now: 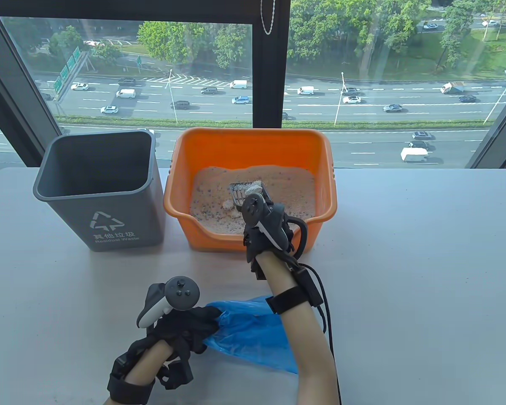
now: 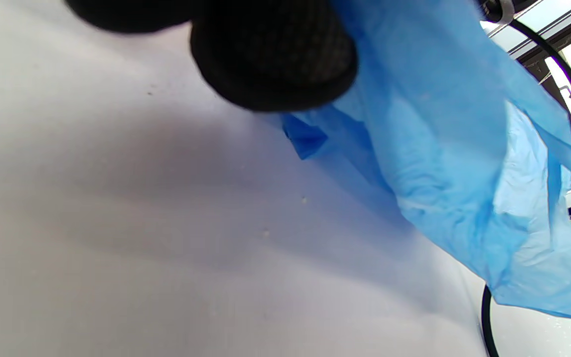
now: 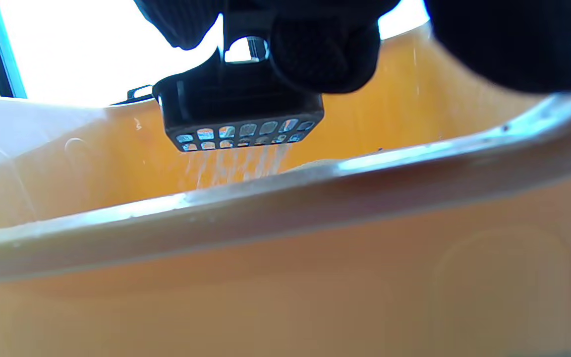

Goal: Scoop cat litter

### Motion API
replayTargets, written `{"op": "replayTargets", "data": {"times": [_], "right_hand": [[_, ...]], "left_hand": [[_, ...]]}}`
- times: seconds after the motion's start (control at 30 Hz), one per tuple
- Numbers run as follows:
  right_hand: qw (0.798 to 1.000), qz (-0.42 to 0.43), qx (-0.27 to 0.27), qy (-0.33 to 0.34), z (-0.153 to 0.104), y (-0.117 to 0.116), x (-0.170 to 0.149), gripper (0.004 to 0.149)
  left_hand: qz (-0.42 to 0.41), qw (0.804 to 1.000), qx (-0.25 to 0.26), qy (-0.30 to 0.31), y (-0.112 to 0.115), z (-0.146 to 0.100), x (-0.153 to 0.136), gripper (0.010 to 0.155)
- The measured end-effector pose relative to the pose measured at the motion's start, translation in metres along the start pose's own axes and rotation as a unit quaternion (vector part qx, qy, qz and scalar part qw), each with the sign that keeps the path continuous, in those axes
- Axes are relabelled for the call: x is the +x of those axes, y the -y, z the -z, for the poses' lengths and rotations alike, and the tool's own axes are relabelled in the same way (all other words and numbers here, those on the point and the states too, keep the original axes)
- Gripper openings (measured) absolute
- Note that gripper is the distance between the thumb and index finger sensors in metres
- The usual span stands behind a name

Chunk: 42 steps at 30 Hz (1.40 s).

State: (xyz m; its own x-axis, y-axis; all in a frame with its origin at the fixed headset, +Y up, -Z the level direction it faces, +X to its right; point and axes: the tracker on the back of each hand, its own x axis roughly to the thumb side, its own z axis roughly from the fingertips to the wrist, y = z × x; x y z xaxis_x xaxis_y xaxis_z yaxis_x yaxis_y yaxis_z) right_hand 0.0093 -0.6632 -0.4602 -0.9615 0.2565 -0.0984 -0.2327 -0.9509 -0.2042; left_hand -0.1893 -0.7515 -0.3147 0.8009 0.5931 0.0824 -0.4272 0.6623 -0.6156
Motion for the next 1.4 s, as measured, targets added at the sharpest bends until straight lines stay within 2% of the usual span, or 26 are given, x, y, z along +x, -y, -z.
{"op": "replayTargets", "data": {"times": [0.07,0.13,0.17,0.23,0.33,0.4,0.43,0.5,0.53,0.6,0.7,0.77,0.83,1.1,1.3,1.4], "right_hand": [[1.000,0.000,-0.031,0.000,-0.003,0.003,-0.002,0.062],[1.000,0.005,0.013,0.017,-0.003,0.005,-0.005,0.062],[1.000,0.018,0.013,0.013,-0.005,0.005,-0.007,0.062],[0.999,0.025,-0.036,0.007,-0.011,0.007,-0.010,0.062],[0.999,0.008,0.001,0.033,-0.016,0.010,-0.012,0.061],[0.998,0.022,-0.052,0.022,-0.021,0.011,-0.014,0.061],[0.998,0.012,-0.053,0.036,-0.022,0.013,-0.015,0.061],[0.999,0.004,0.010,0.043,-0.022,0.014,-0.016,0.060],[0.999,0.005,0.014,0.032,-0.023,0.014,-0.017,0.060],[0.999,0.003,-0.042,0.030,-0.026,0.016,-0.018,0.060],[0.999,0.010,0.017,0.040,-0.026,0.019,-0.018,0.060],[0.999,0.017,-0.026,0.035,-0.031,0.023,-0.017,0.060],[0.999,0.002,-0.022,0.037,-0.037,0.029,-0.015,0.060],[0.995,0.039,0.011,0.093,-0.090,0.069,-0.021,0.060],[0.988,0.074,0.069,0.120,-0.133,0.095,-0.050,0.059],[0.985,0.038,0.091,0.140,-0.155,0.102,-0.065,0.060]], "left_hand": [[0.002,1.000,0.003,0.000,0.000,0.000,0.000,0.041],[0.001,1.000,0.003,0.003,0.000,0.000,0.000,0.041],[0.000,1.000,0.005,0.005,0.000,0.000,0.000,0.041],[0.001,1.000,0.005,0.005,0.000,0.000,0.000,0.041],[0.002,1.000,0.006,0.005,0.000,0.000,0.000,0.041],[0.003,1.000,0.006,0.005,0.001,0.001,0.000,0.041],[0.004,1.000,0.006,0.004,0.001,0.001,0.000,0.041],[0.003,1.000,0.006,0.003,0.001,0.001,0.000,0.041],[0.002,1.000,0.007,0.004,0.001,0.001,0.000,0.041],[0.000,1.000,0.008,0.006,0.001,0.000,0.000,0.041],[-0.001,1.000,0.011,0.010,0.000,-0.001,0.001,0.041],[-0.001,1.000,0.012,0.012,0.000,-0.001,0.002,0.041],[0.000,1.000,0.012,0.013,0.000,-0.001,0.001,0.041],[0.015,1.000,0.019,0.008,0.002,-0.001,0.002,0.041],[0.009,1.000,0.026,0.005,0.001,-0.002,0.001,0.041],[0.006,1.000,0.027,0.005,0.000,-0.002,0.000,0.041]]}}
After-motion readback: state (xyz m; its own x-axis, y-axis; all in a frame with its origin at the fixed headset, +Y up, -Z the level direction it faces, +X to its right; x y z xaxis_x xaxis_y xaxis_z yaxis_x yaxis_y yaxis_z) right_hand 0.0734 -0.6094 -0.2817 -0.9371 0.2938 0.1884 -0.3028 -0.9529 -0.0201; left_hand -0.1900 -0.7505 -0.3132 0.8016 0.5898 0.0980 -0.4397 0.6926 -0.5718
